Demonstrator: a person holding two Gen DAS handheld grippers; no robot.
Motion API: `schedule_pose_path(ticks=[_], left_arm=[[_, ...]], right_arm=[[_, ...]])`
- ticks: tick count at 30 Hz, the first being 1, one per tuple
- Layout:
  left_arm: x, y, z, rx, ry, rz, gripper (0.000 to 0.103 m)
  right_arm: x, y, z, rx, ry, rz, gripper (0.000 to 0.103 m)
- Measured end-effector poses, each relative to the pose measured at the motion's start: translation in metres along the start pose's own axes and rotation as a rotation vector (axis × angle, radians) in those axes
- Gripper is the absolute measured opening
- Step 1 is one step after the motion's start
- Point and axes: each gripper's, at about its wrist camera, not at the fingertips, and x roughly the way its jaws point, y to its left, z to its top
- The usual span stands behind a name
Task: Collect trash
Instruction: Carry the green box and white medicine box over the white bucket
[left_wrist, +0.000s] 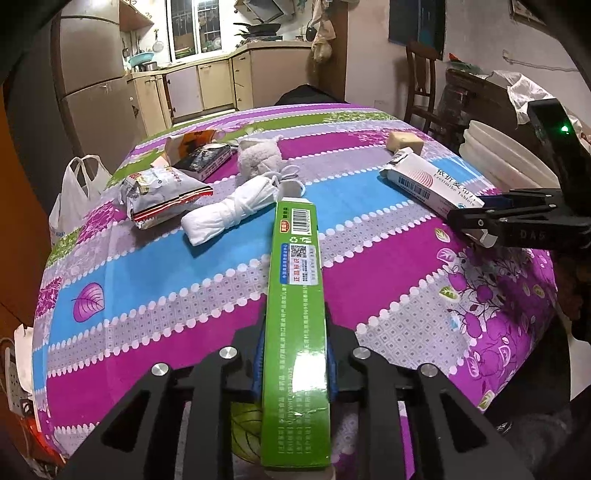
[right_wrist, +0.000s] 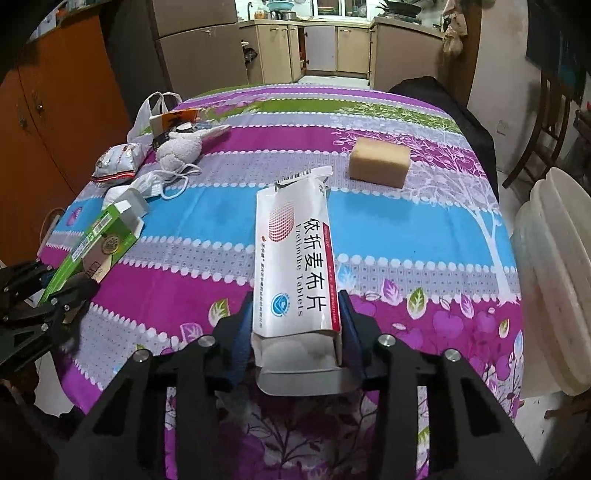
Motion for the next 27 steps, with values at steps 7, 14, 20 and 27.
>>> schedule_pose_path(ticks=[7, 14, 20, 27], left_arm=[[-0.015, -0.001, 0.023, -0.015, -0.040, 0.002, 0.025], [-0.017, -0.028, 0.085, 0.033, -0.091, 0.011, 0.025], [-0.011, -0.068, 0.129, 0.102, -0.130, 0.006, 0.025], [-0.006, -0.118, 0.186, 0.196, -0.190, 0.019, 0.025]], right_arm=[[-0.032, 0.002, 0.001, 0.039, -0.074, 0.044, 0.036], [-0.077, -0.024, 0.014, 0.139, -0.143, 0.088, 0.035], [-0.095, -0.045, 0.019, 0.200, -0.120, 0.103, 0.035], [-0.133, -0.075, 0.030, 0.235, -0.158, 0.076, 0.035]])
